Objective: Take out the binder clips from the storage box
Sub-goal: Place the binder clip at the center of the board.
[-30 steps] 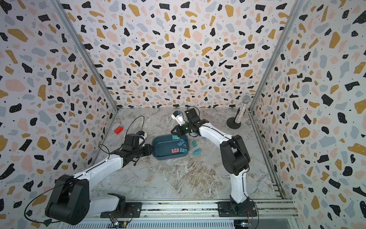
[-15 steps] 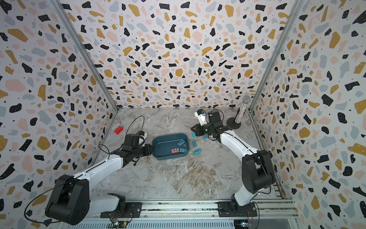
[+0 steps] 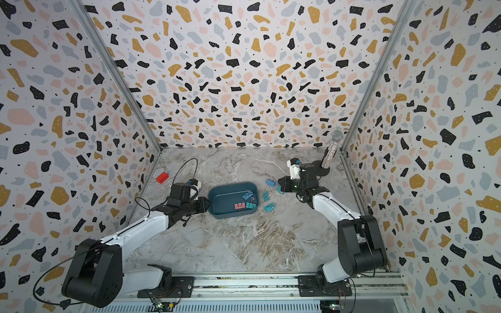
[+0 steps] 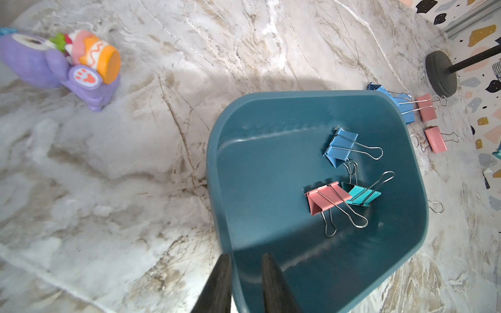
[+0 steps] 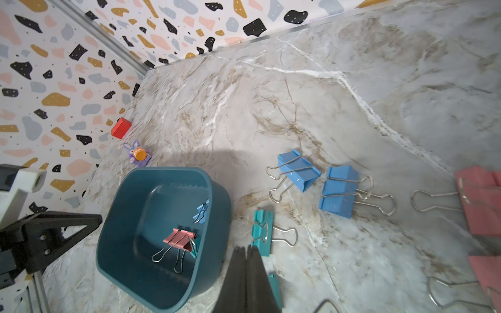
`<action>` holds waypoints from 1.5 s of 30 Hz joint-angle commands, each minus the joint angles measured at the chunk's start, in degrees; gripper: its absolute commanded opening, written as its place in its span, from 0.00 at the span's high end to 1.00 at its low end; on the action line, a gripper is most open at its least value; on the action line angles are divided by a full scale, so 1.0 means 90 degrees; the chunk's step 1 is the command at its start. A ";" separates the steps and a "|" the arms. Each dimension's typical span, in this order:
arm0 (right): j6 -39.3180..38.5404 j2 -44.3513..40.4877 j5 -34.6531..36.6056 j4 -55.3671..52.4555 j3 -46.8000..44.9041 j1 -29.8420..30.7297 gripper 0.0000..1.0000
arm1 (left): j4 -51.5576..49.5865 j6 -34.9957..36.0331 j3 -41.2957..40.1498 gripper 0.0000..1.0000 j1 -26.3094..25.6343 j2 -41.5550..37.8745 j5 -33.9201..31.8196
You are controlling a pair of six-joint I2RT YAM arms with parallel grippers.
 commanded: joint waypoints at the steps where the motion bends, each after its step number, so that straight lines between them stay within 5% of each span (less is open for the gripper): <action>1: 0.0468 -0.0033 0.0278 0.0841 -0.0197 -0.0030 1.00 | 0.0085 0.0019 -0.0089 0.76 0.0002 -0.0069 0.0057; 19: 0.1329 0.1282 0.0495 0.2936 -0.0807 -0.0088 0.99 | 0.0074 0.0026 -0.0092 0.76 -0.0002 -0.0058 0.0103; 45: 0.1695 0.2249 0.0406 0.3804 -0.0952 -0.0118 0.97 | 0.0037 0.0041 -0.0099 0.76 -0.0002 -0.0134 0.0083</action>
